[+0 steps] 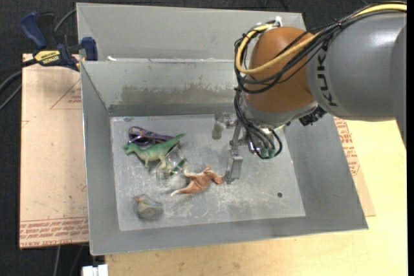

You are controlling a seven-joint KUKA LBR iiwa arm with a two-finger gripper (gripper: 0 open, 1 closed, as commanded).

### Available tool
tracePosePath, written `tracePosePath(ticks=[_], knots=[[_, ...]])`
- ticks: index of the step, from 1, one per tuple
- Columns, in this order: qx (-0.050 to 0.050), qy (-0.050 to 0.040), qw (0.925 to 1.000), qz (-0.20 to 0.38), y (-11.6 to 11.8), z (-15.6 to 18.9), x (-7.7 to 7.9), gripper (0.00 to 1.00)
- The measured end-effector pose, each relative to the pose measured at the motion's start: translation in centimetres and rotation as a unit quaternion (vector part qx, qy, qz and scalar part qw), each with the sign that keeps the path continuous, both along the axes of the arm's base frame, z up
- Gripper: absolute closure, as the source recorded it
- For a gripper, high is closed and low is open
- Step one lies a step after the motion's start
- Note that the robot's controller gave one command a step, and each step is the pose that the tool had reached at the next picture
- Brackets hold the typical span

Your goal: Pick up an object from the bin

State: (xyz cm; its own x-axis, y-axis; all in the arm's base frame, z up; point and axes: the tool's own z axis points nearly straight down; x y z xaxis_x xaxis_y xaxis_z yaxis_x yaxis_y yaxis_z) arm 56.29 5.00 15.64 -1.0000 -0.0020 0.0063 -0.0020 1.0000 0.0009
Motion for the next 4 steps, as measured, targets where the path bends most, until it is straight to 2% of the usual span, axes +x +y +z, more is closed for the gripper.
tracePosePath(ticks=[1, 2, 3, 4], knots=[[0.0, -0.0037, 1.0, -0.001, 0.0, 0.5, 0.1, 0.0], [0.001, -0.0026, 0.9999, 0.01, 2.6, -7.2, -3.7, 0.0], [0.001, -0.006, 0.9977, 0.068, 4.8, -8.4, -1.3, 1.0], [0.001, -0.0059, 0.9977, 0.068, 4.8, -8.5, -1.3, 1.0]])
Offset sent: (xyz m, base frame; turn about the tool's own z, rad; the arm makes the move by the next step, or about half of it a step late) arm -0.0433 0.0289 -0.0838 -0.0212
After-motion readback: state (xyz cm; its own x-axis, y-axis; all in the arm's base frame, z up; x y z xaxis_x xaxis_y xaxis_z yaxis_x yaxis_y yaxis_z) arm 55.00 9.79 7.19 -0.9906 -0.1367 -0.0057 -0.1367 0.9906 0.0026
